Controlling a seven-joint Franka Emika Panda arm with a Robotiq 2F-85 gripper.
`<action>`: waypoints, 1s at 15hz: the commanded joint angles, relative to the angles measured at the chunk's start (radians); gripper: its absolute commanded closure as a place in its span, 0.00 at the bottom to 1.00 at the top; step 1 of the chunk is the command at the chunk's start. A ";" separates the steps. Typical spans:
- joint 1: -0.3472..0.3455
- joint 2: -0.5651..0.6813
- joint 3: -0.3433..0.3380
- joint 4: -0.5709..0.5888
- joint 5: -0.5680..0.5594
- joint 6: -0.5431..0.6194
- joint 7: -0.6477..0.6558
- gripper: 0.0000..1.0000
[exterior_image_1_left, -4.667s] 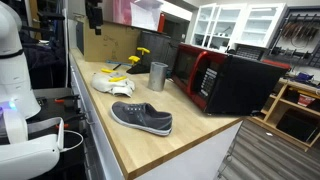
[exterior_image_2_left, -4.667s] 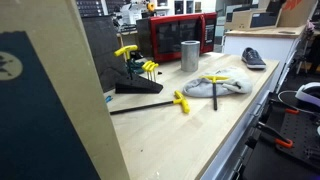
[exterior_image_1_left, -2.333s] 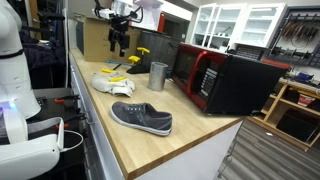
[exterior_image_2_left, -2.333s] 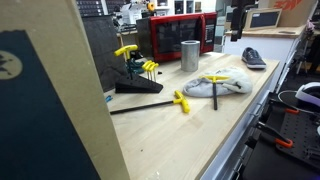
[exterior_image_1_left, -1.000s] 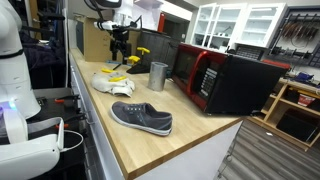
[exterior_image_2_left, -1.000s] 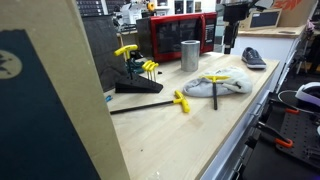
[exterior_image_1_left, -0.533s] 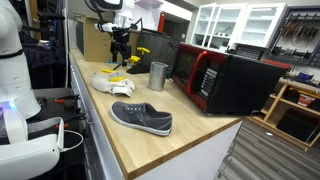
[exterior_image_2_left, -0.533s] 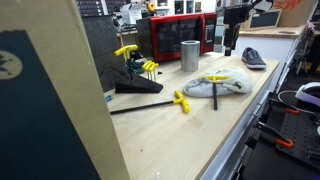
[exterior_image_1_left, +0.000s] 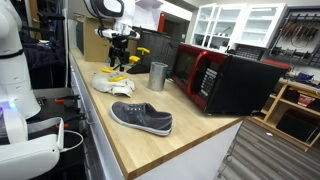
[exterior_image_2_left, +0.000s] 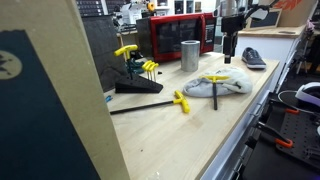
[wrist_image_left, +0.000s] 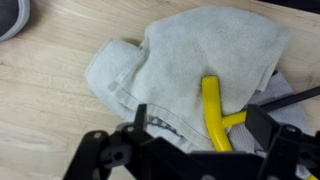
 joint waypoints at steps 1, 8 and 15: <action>0.024 0.036 0.038 0.015 0.002 0.025 0.036 0.00; 0.031 0.095 0.100 0.022 -0.062 0.072 0.119 0.00; -0.011 0.162 0.073 0.026 -0.165 0.087 0.186 0.00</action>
